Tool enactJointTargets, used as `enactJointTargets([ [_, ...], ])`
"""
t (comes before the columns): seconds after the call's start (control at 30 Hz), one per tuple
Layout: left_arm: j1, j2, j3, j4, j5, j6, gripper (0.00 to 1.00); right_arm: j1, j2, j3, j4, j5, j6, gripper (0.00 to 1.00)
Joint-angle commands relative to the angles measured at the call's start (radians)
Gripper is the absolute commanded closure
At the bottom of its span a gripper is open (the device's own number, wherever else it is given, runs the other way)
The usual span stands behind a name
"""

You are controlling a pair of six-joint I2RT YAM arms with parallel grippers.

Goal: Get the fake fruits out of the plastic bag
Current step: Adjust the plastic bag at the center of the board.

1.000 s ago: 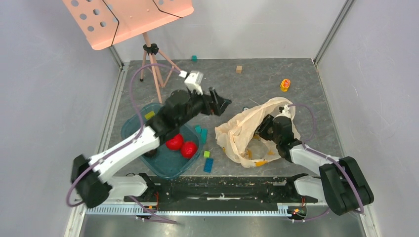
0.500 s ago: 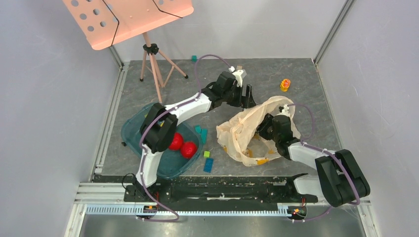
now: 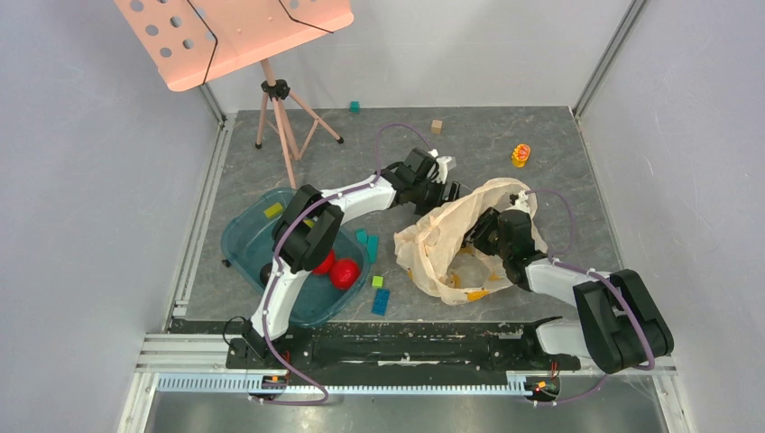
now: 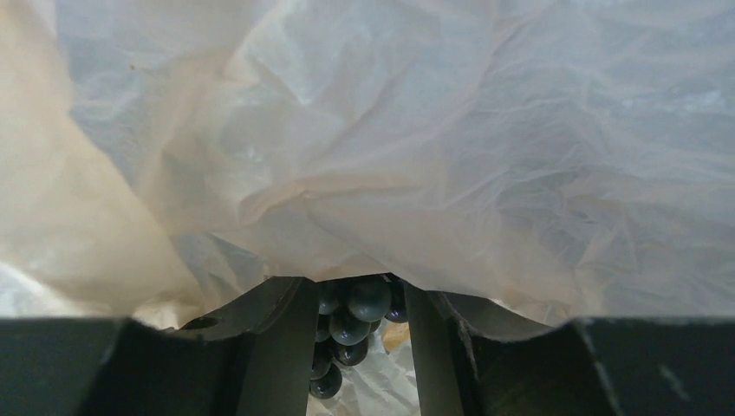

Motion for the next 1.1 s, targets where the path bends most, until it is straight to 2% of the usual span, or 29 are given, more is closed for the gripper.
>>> enactJointTargets([
  [0.0,-0.016,0.017,-0.011,0.045,0.093,0.001,0.25,-0.007,0.013,0.006,0.058,0.009,-0.016,0.58],
  [0.17,-0.018,0.026,-0.054,0.105,0.133,-0.04,0.53,-0.007,0.008,-0.01,0.071,0.002,-0.019,0.58],
  [0.3,-0.018,0.015,-0.085,0.148,0.153,-0.073,0.89,-0.008,-0.003,-0.016,0.068,-0.006,-0.033,0.58],
  [0.37,-0.018,0.001,-0.096,0.167,0.161,-0.089,0.98,-0.007,-0.02,-0.024,0.068,-0.011,-0.043,0.58],
  [0.53,-0.018,-0.072,-0.154,0.253,0.187,-0.149,0.98,-0.007,-0.101,-0.07,0.079,-0.022,-0.077,0.57],
  [0.7,-0.023,-0.174,-0.227,0.412,0.218,-0.251,0.98,-0.008,-0.203,-0.143,0.121,-0.047,-0.062,0.54],
  [0.87,-0.039,-0.253,-0.251,0.437,0.222,-0.276,0.98,-0.007,-0.307,-0.19,0.114,-0.031,-0.054,0.5],
  [1.07,-0.049,-0.278,-0.27,0.475,0.242,-0.318,0.98,-0.008,-0.361,-0.212,0.12,-0.03,-0.046,0.51],
])
